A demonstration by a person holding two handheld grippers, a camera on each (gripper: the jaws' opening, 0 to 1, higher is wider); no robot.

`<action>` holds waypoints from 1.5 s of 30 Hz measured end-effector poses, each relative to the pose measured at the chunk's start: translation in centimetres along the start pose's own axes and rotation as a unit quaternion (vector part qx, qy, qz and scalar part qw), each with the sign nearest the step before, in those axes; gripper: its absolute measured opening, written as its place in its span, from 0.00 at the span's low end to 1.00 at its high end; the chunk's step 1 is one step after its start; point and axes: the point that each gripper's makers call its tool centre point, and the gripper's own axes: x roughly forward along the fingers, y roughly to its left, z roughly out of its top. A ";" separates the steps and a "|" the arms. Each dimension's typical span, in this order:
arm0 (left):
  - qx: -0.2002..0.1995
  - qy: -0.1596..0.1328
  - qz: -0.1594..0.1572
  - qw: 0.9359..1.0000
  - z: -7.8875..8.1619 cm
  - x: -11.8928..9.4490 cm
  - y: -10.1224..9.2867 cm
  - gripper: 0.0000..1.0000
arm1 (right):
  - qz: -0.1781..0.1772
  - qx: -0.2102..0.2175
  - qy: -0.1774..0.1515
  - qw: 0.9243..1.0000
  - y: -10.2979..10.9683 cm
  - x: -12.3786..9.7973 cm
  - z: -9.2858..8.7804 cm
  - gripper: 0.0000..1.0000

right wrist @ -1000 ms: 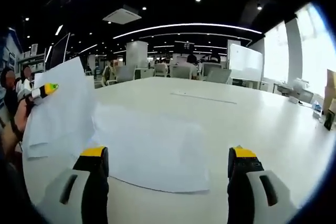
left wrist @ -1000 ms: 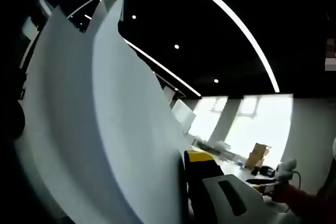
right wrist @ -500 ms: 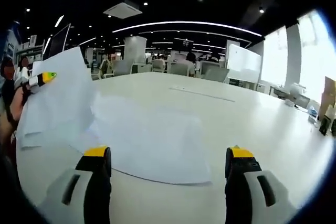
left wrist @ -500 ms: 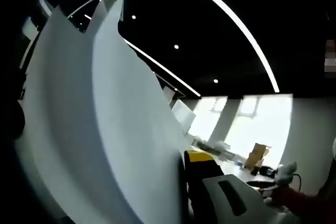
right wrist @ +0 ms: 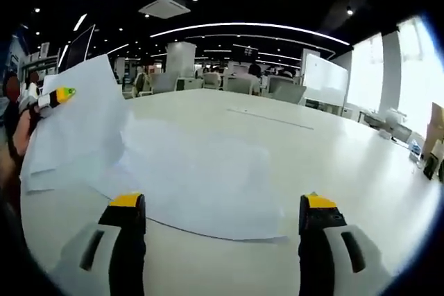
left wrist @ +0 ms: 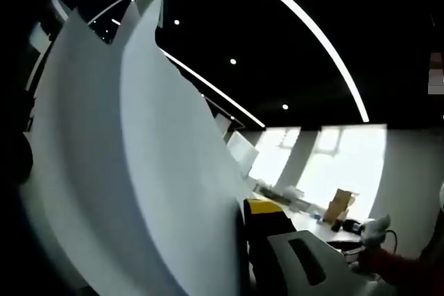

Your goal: Organize the stack of printing papers by aligning and flattening the scattered papers on the table

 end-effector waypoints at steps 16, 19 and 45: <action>0.004 0.001 0.000 1.000 0.0 -0.1 -0.2 0.11 | 0.019 0.040 0.016 0.999 0.8 -0.1 -0.8 0.82; 0.004 0.001 0.000 1.000 0.0 -0.1 -0.2 0.11 | 0.020 0.041 0.016 0.999 0.9 -0.1 -0.8 0.82; 0.005 0.002 0.000 1.000 -0.2 0.0 -0.3 0.11 | 0.031 0.036 0.012 0.999 1.1 -0.1 -0.9 0.75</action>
